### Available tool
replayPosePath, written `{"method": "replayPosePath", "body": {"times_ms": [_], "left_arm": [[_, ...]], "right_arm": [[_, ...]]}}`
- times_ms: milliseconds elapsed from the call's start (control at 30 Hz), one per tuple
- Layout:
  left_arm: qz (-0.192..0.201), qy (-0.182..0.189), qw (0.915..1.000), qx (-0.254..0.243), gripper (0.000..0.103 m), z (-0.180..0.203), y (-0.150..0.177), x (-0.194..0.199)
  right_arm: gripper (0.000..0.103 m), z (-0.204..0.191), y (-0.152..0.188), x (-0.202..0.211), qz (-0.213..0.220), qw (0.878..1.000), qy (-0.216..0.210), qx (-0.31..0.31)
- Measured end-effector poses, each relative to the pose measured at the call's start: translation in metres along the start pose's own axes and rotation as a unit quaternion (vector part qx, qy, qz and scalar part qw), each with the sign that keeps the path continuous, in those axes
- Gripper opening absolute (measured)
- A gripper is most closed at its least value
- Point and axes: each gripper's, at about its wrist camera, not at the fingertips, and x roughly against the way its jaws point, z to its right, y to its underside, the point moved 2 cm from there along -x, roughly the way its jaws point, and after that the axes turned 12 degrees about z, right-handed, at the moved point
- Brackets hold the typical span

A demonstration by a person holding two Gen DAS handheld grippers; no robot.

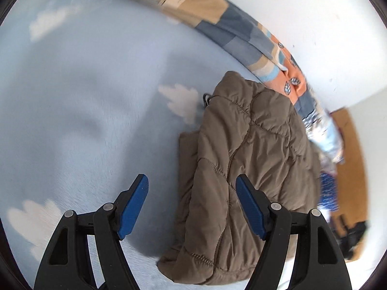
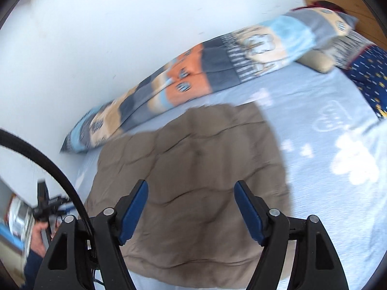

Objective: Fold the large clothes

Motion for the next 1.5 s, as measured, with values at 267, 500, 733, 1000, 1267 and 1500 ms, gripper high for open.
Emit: {"method": "replayPosePath", "body": {"times_ms": [267,500,733,1000,1267,1500], "left_arm": [[-0.063,0.053,0.9965,0.014,0.073,-0.006,0.007,-0.03],[-0.107,0.086,0.9905,0.005,0.073,-0.009,0.019,-0.063],[-0.134,0.126,0.9829,0.01,0.075,-0.019,0.019,-0.082],[-0.172,0.148,0.9739,-0.008,0.077,-0.017,0.005,-0.109],[-0.2,0.171,0.9641,-0.038,0.081,-0.004,-0.017,-0.138],[-0.167,0.179,0.9684,-0.049,0.053,0.007,-0.024,-0.137]], "right_arm": [[0.091,0.067,-0.003,-0.007,-0.058,0.996,0.026,-0.059],[0.093,0.109,0.016,-0.02,-0.107,0.989,0.01,-0.103],[0.093,0.121,0.031,-0.047,-0.143,0.98,-0.04,-0.132],[0.103,0.142,0.042,-0.096,-0.192,0.965,-0.09,-0.152],[0.103,0.117,0.04,-0.133,-0.248,0.951,-0.17,-0.076],[0.071,0.092,0.037,-0.14,-0.243,0.949,-0.197,-0.032]]}}
